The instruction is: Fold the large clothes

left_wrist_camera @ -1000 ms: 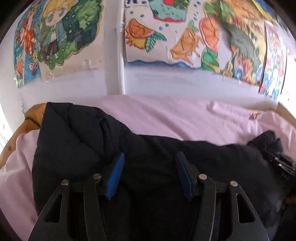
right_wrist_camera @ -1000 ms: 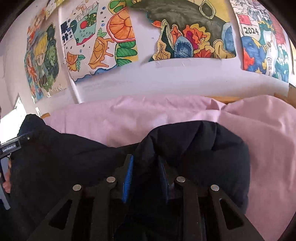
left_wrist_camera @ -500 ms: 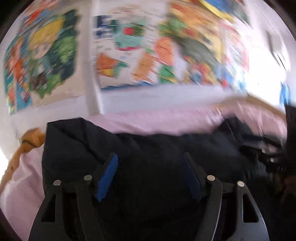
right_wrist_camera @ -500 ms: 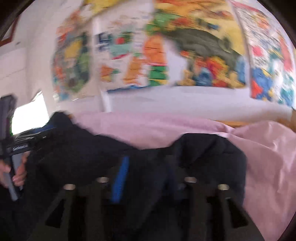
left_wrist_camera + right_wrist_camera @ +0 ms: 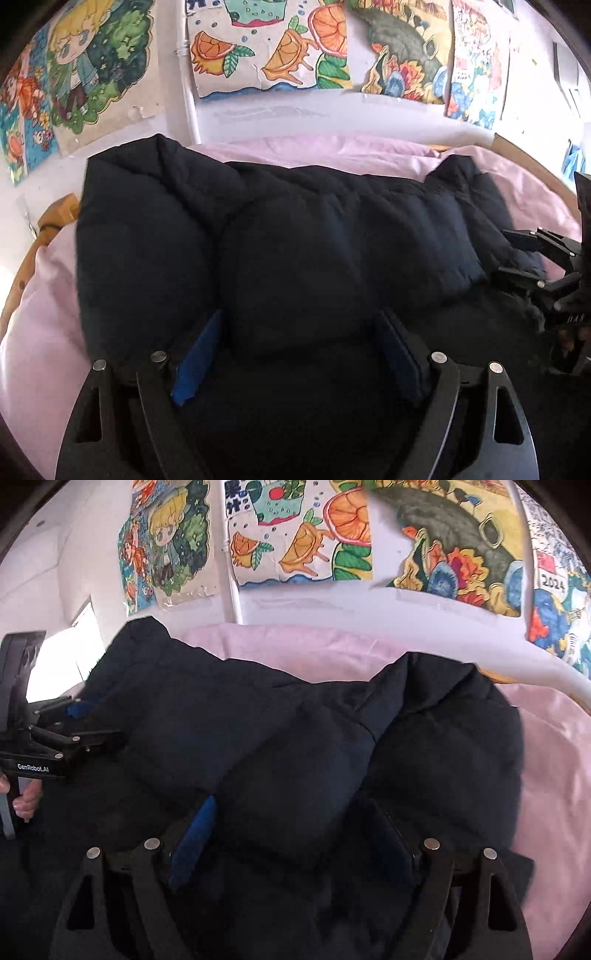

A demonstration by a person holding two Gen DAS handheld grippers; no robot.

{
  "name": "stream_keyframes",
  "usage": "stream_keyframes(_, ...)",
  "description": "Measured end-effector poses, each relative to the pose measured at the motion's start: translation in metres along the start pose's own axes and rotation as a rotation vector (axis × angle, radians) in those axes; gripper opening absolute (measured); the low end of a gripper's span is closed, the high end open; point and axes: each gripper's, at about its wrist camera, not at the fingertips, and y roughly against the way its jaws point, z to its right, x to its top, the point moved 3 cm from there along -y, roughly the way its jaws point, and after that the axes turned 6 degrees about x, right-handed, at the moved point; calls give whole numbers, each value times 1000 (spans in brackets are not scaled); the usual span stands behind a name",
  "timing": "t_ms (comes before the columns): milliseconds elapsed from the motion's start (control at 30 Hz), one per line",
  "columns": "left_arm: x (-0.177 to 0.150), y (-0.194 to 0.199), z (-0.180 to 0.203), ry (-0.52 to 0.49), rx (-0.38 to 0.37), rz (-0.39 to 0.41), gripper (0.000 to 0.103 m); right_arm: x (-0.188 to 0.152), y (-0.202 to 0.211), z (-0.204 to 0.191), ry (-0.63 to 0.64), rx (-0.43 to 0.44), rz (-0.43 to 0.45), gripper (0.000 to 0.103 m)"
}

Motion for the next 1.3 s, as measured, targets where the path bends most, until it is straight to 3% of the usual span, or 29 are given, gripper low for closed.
stream_keyframes(200,-10,77,5,-43,-35,-15,81,8,78,-28,-6,-27,3,96)
stream_keyframes(300,-16,126,10,-61,-60,20,87,14,124,-60,74,-48,3,103)
stream_keyframes(467,-37,206,36,-71,-121,81,99,10,201,-124,199,-15,57,103)
stream_keyframes(633,-50,256,53,26,-251,3,99,-11,247,-178,250,49,38,103)
stream_keyframes(700,-57,278,55,78,-289,6,101,-25,262,-195,266,62,14,103)
stream_keyframes(800,-68,309,54,112,-292,42,102,-52,275,-216,318,49,-48,103)
stream_keyframes(967,-89,333,62,24,-233,100,102,-112,272,-239,485,85,-191,103)
stream_keyframes(1133,-103,315,74,-1,-277,13,102,-170,254,-261,674,152,-317,103)
stream_keyframes(1200,-107,309,82,-43,-281,-8,102,-183,246,-261,688,181,-346,103)
stream_keyframes(1300,-119,303,99,-159,-285,-19,102,-193,235,-253,681,155,-385,103)
